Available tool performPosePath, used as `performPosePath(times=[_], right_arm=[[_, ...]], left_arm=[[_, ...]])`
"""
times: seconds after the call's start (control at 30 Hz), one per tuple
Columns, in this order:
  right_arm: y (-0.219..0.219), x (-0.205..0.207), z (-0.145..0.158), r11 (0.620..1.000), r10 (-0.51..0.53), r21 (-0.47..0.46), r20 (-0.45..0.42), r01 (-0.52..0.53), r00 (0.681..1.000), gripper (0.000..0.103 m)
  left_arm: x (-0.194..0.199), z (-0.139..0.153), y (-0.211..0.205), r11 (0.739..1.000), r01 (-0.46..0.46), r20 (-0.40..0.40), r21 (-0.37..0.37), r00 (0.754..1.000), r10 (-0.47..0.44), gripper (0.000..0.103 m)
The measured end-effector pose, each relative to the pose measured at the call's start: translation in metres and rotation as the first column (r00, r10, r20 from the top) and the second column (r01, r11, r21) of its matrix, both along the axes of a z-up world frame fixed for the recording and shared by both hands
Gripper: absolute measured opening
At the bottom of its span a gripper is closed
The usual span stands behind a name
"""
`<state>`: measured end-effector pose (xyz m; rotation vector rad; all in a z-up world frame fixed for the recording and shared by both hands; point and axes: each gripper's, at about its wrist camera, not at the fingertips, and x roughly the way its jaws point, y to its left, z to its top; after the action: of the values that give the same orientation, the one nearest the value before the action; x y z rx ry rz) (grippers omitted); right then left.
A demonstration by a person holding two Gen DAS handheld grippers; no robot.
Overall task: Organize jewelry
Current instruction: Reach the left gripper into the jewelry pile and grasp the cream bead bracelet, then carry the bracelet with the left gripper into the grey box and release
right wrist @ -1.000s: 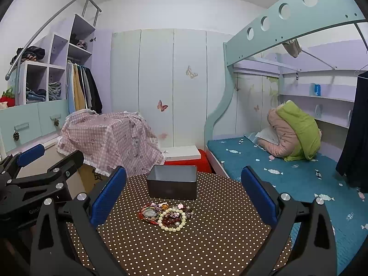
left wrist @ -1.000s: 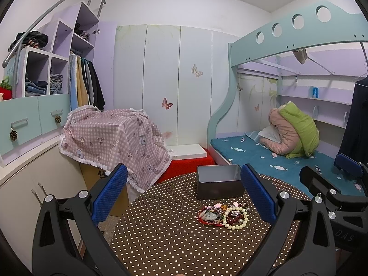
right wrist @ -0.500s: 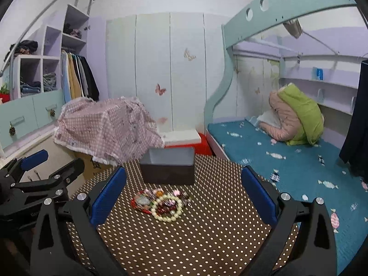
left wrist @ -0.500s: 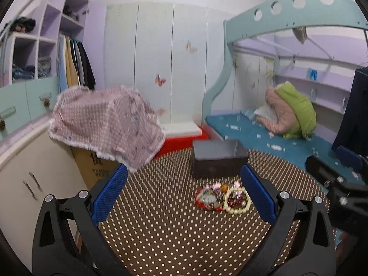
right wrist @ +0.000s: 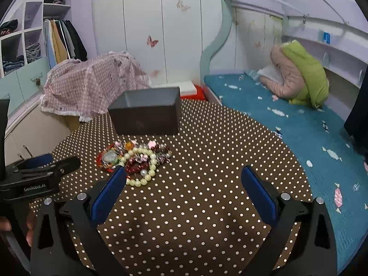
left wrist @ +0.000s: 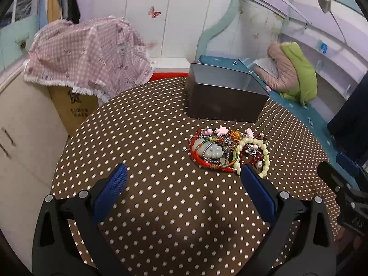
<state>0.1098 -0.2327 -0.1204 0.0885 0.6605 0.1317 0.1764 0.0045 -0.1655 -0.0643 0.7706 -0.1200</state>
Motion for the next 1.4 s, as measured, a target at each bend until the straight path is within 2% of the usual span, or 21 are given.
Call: performPosePath(times=[0.13,0.23,0.43,0.53,0.6,0.63,0.67,0.73,0.8,0.83,1.0,1.03,1.1,1.23,1.3,1.4], right_arm=[[-0.003,0.006,-0.010,1.000,0.007,-0.001,-0.027,-0.007,1.000,0.096],[-0.009,0.010,-0.016,1.000,0.007,0.009,-0.047,-0.007,0.999,0.096],[-0.015,0.017,-0.023,1.000,0.010,0.024,-0.073,-0.008,0.997,0.096],[-0.016,0.020,-0.025,0.999,0.015,0.037,-0.085,-0.012,0.996,0.096],[-0.016,0.022,-0.026,0.999,0.022,0.042,-0.092,-0.018,0.996,0.096],[-0.015,0.021,-0.026,0.999,0.025,0.043,-0.094,-0.021,0.995,0.096],[-0.015,0.022,-0.026,0.999,0.028,0.043,-0.096,-0.024,0.995,0.096],[-0.014,0.023,-0.026,0.999,0.033,0.045,-0.100,-0.029,0.994,0.096],[-0.014,0.025,-0.026,0.998,0.041,0.053,-0.106,-0.036,0.994,0.096],[-0.013,0.026,-0.026,0.998,0.045,0.057,-0.109,-0.039,0.993,0.096],[-0.004,0.037,-0.028,0.990,0.102,0.108,-0.138,-0.087,0.985,0.094],[-0.001,0.039,-0.028,0.990,0.109,0.106,-0.142,-0.095,0.984,0.093],[0.007,0.046,-0.029,0.988,0.129,0.106,-0.149,-0.113,0.980,0.073],[0.024,0.059,-0.034,0.985,0.161,0.094,-0.177,-0.146,0.971,0.055],[0.030,0.062,-0.036,0.984,0.168,0.085,-0.187,-0.154,0.968,0.042],[0.036,0.068,-0.040,0.984,0.174,0.076,-0.212,-0.161,0.962,0.032]], left_arm=[[0.013,-0.011,-0.014,0.997,0.071,-0.022,0.041,0.997,-0.070,0.095],[0.019,-0.020,-0.024,0.990,0.144,-0.074,0.013,0.987,-0.142,0.059],[0.028,-0.028,-0.042,0.973,0.226,-0.080,0.048,0.972,-0.221,0.059],[0.030,-0.029,-0.052,0.961,0.253,-0.070,0.112,0.967,-0.246,0.059],[0.033,-0.032,-0.055,0.954,0.259,-0.077,0.152,0.965,-0.250,0.054],[0.037,-0.035,-0.057,0.950,0.265,-0.090,0.164,0.963,-0.253,0.038],[0.041,-0.034,-0.061,0.950,0.267,-0.099,0.162,0.962,-0.254,0.028],[0.043,-0.036,-0.061,0.950,0.274,-0.106,0.147,0.960,-0.260,0.024],[0.043,-0.035,-0.058,0.951,0.280,-0.100,0.132,0.958,-0.269,0.013],[0.042,-0.033,-0.054,0.957,0.270,-0.093,0.109,0.961,-0.261,0.003],[0.030,-0.015,-0.025,0.963,0.267,-0.057,-0.033,0.962,-0.269,0.003],[0.027,-0.011,-0.021,0.961,0.270,-0.047,-0.052,0.961,-0.273,0.003],[0.020,0.000,-0.014,0.953,0.290,-0.022,-0.092,0.956,-0.293,0.003],[0.005,0.025,-0.005,0.937,0.314,0.040,-0.155,0.949,-0.312,0.003],[0.000,0.034,0.002,0.925,0.327,0.061,-0.191,0.945,-0.322,0.003],[-0.004,0.043,0.008,0.923,0.327,0.075,-0.203,0.945,-0.319,0.003]])
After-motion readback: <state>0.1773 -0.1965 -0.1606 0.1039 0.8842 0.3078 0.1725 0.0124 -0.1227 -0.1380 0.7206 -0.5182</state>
